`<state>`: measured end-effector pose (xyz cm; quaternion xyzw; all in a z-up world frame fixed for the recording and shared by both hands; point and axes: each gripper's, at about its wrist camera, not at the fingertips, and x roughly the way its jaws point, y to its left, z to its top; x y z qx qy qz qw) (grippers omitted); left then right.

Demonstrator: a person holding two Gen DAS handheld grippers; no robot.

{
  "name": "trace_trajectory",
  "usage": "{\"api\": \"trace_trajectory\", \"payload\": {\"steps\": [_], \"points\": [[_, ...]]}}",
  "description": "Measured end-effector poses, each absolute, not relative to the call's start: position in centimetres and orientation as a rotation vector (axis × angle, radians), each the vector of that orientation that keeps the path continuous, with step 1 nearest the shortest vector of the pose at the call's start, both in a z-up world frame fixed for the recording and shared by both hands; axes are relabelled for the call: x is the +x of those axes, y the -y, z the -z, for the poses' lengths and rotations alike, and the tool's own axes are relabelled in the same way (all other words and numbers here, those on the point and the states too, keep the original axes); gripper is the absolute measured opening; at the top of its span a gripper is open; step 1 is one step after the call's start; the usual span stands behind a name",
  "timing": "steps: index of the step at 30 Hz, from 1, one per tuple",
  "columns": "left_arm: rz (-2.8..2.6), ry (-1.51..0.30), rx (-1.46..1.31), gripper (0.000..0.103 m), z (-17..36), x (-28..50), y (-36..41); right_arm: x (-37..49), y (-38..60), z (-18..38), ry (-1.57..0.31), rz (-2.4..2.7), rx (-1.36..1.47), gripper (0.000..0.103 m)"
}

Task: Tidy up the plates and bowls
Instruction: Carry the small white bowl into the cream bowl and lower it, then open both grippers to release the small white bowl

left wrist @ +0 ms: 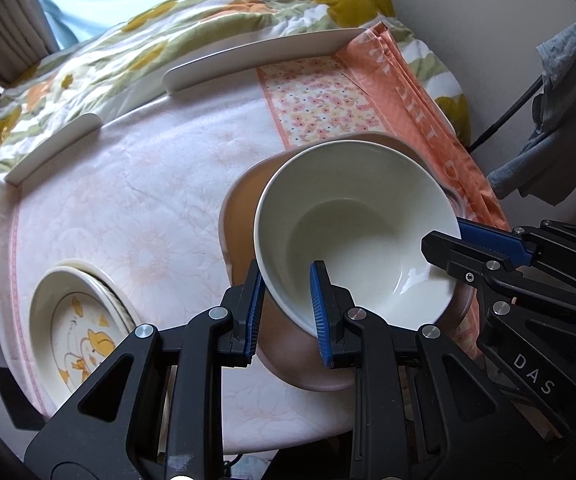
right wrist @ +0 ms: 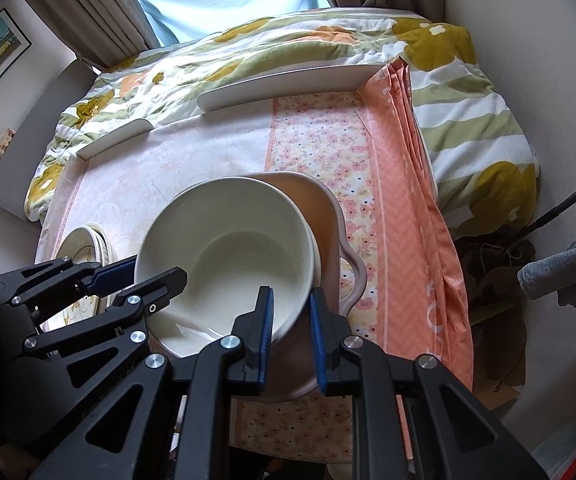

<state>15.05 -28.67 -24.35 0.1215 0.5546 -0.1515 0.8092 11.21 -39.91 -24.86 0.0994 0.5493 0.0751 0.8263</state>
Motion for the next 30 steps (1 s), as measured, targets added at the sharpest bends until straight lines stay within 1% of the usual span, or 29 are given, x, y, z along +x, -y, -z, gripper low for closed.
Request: {"api": "trace_trajectory", "payload": {"steps": [6, 13, 19, 20, 21, 22, 23, 24, 25, 26, 27, 28, 30], "points": [[0.323, -1.178, 0.280, 0.020, 24.4, 14.9, 28.9, 11.0, 39.3, 24.6, -1.156, -0.155, 0.149, 0.016], [0.335, -1.175, 0.272, 0.020, 24.2, 14.9, 28.7, 11.0, 39.3, 24.7, -1.161, -0.167, 0.145, 0.016], [0.351, -1.135, 0.232, 0.022, 22.7, 14.8, 27.9, 10.9, 39.8, 24.2, -1.141, -0.181, 0.172, 0.016], [0.351, -1.121, 0.231, 0.026, 22.1, 14.7, 27.7, 10.8, 40.0, 23.9, -1.131, -0.188, 0.179, 0.016], [0.346, -1.104, 0.232, 0.039, 21.4, 14.6, 27.5, 10.7, 40.1, 23.4, -1.118, -0.197, 0.182, 0.016], [0.344, -1.082, 0.234, 0.049, 20.6, 14.4, 27.2, 10.6, 40.3, 22.8, -1.103, -0.209, 0.186, 0.016], [0.342, -1.051, 0.233, 0.071, 19.7, 14.1, 27.0, 10.3, 40.4, 22.2, -1.087, -0.219, 0.186, 0.017], [0.346, -1.008, 0.228, 0.089, 18.4, 13.7, 26.5, 10.1, 40.6, 21.4, -1.067, -0.228, 0.184, 0.025], [0.357, -0.968, 0.223, 0.095, 17.2, 13.4, 26.1, 9.7, 40.8, 20.6, -1.043, -0.233, 0.178, 0.047], [0.373, -0.927, 0.218, 0.101, 16.0, 12.9, 25.5, 9.3, 41.0, 19.8, -1.018, -0.238, 0.169, 0.063], [0.384, -0.889, 0.215, 0.103, 14.9, 12.5, 24.9, 8.8, 41.2, 18.9, -0.990, -0.227, 0.152, 0.088], [0.390, -0.866, 0.220, 0.103, 14.2, 12.2, 24.4, 8.4, 41.5, 18.2, -0.962, -0.223, 0.137, 0.103], [0.405, -0.871, 0.243, 0.103, 13.9, 11.9, 23.6, 7.6, 42.1, 17.3, -0.935, -0.236, 0.121, 0.103]]}}
